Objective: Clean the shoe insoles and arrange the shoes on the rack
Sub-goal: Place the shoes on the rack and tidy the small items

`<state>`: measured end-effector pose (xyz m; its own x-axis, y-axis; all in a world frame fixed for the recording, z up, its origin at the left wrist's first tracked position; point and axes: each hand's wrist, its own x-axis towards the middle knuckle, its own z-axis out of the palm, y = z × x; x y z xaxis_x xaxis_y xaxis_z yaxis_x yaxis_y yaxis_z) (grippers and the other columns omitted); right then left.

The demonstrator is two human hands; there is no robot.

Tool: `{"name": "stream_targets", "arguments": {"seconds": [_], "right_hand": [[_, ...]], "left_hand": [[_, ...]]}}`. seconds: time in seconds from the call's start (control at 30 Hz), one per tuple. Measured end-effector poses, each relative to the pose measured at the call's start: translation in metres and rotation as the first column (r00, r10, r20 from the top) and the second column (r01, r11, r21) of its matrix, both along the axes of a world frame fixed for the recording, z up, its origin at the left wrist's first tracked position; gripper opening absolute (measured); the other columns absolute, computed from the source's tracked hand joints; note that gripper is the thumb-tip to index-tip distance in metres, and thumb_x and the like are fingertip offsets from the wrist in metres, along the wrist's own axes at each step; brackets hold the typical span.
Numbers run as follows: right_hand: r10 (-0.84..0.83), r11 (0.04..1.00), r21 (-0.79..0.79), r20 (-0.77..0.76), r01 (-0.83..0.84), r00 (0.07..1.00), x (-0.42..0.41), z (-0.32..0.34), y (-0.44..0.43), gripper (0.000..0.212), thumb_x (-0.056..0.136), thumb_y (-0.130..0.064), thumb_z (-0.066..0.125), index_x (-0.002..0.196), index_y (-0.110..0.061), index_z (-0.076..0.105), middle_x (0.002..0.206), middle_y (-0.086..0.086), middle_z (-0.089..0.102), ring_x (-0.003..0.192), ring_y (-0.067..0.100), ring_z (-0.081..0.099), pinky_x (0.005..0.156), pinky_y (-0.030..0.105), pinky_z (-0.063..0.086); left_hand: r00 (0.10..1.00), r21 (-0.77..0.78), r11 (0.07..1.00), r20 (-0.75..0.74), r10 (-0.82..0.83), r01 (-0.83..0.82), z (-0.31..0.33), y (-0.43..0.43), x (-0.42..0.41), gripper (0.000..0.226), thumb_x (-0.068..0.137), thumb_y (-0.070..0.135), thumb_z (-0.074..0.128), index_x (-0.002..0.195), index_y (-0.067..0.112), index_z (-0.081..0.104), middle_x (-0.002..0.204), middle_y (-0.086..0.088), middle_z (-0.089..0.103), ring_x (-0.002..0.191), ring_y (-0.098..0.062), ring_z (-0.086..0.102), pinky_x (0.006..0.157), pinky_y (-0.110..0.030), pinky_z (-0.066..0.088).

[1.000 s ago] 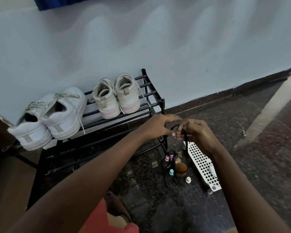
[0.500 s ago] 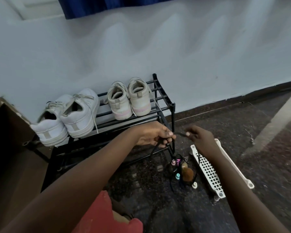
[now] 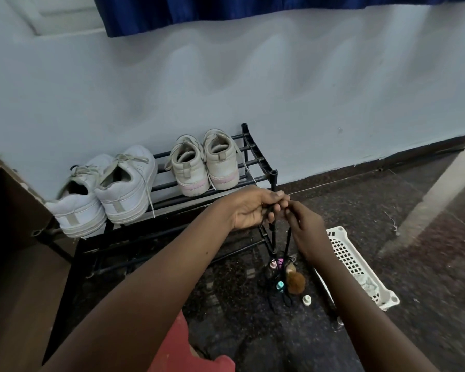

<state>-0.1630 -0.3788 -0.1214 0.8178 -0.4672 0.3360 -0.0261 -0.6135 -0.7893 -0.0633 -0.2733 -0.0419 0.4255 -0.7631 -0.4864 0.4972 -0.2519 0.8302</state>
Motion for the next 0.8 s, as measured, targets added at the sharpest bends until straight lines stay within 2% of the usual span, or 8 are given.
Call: {"name": "stream_targets", "arguments": {"seconds": [0.13, 0.27, 0.4, 0.57, 0.63, 0.7, 0.77, 0.8], "right_hand": [[-0.085, 0.996, -0.002, 0.006, 0.085, 0.996, 0.001, -0.007, 0.004, 0.021, 0.091, -0.007, 0.056, 0.110, -0.005, 0.064, 0.089, 0.009, 0.070, 0.079, 0.020, 0.063, 0.069, 0.024, 0.044], [-0.039, 0.992, 0.116, -0.040, 0.043, 0.998, 0.003, -0.010, 0.003, 0.022, 0.094, -0.008, 0.051, 0.111, -0.009, 0.064, 0.091, -0.001, 0.070, 0.084, 0.010, 0.063, 0.068, 0.003, 0.040], [0.000, 0.998, 0.067, -0.140, 0.009, 0.990, 0.003, -0.016, -0.002, 0.023, 0.094, -0.008, 0.052, 0.113, -0.007, 0.065, 0.097, 0.004, 0.072, 0.090, 0.013, 0.066, 0.074, 0.015, 0.043], [-0.070, 0.996, 0.046, -0.189, 0.080, 0.980, -0.005, -0.028, -0.016, 0.022, 0.092, -0.004, 0.054, 0.108, -0.005, 0.068, 0.088, 0.006, 0.072, 0.083, 0.022, 0.068, 0.075, 0.027, 0.046], [-0.096, 0.994, 0.022, -0.234, 0.104, 0.968, -0.010, -0.033, -0.022, 0.025, 0.092, -0.005, 0.055, 0.113, -0.004, 0.067, 0.092, 0.013, 0.072, 0.086, 0.024, 0.067, 0.073, 0.024, 0.043], [-0.118, 0.991, 0.032, -0.261, 0.131, 0.958, -0.017, -0.039, -0.029, 0.026, 0.092, -0.005, 0.055, 0.116, -0.004, 0.065, 0.095, 0.014, 0.072, 0.084, 0.021, 0.065, 0.068, 0.019, 0.039], [-0.095, 0.980, 0.145, -0.267, 0.137, 0.959, -0.023, -0.041, -0.033, 0.027, 0.093, -0.008, 0.055, 0.118, -0.004, 0.065, 0.096, 0.008, 0.071, 0.086, 0.016, 0.061, 0.070, 0.016, 0.039], [-0.074, 0.965, 0.226, -0.256, 0.134, 0.964, -0.025, -0.040, -0.034, 0.028, 0.093, -0.010, 0.054, 0.119, -0.004, 0.064, 0.100, 0.006, 0.069, 0.093, 0.014, 0.060, 0.077, 0.017, 0.039]], "left_hand": [[0.994, -0.062, 0.992, -0.025, 0.108, -0.110, 0.000, -0.001, 0.002, 0.018, 0.098, 0.011, 0.047, 0.087, 0.006, 0.061, 0.061, 0.004, 0.062, 0.048, 0.000, 0.052, 0.043, -0.011, 0.041], [0.967, -0.110, 0.962, -0.066, 0.245, -0.251, -0.004, 0.001, 0.009, 0.018, 0.097, 0.012, 0.047, 0.087, 0.004, 0.060, 0.061, 0.003, 0.058, 0.043, 0.001, 0.046, 0.035, -0.011, 0.031], [0.931, -0.160, 0.917, -0.060, 0.360, -0.365, -0.004, 0.005, 0.013, 0.023, 0.099, 0.008, 0.039, 0.089, 0.001, 0.058, 0.065, 0.000, 0.047, 0.037, 0.000, 0.037, 0.033, -0.011, 0.022], [0.829, -0.206, 0.803, -0.107, 0.549, -0.559, 0.001, 0.011, 0.026, 0.025, 0.099, 0.005, 0.034, 0.089, -0.001, 0.057, 0.058, 0.003, 0.042, 0.033, -0.002, 0.031, 0.030, -0.013, 0.019], [0.783, -0.150, 0.780, 0.052, 0.620, -0.607, 0.002, 0.020, 0.034, 0.025, 0.096, 0.006, 0.039, 0.082, 0.002, 0.059, 0.057, 0.002, 0.039, 0.035, -0.003, 0.028, 0.031, -0.015, 0.018], [0.682, -0.076, 0.774, 0.423, 0.596, -0.629, 0.007, 0.031, 0.041, 0.024, 0.088, 0.009, 0.047, 0.071, 0.006, 0.064, 0.054, 0.002, 0.041, 0.043, -0.009, 0.031, 0.039, -0.021, 0.024], [0.459, 0.073, 0.787, 0.843, 0.280, -0.613, 0.016, 0.042, 0.044, 0.028, 0.086, 0.020, 0.050, 0.069, 0.012, 0.070, 0.056, 0.001, 0.053, 0.055, -0.016, 0.045, 0.054, -0.028, 0.034], [0.326, 0.187, 0.778, 0.945, 0.024, -0.600, 0.020, 0.045, 0.042, 0.030, 0.088, 0.028, 0.048, 0.073, 0.016, 0.072, 0.063, 0.001, 0.060, 0.064, -0.018, 0.054, 0.058, -0.029, 0.036]]}}
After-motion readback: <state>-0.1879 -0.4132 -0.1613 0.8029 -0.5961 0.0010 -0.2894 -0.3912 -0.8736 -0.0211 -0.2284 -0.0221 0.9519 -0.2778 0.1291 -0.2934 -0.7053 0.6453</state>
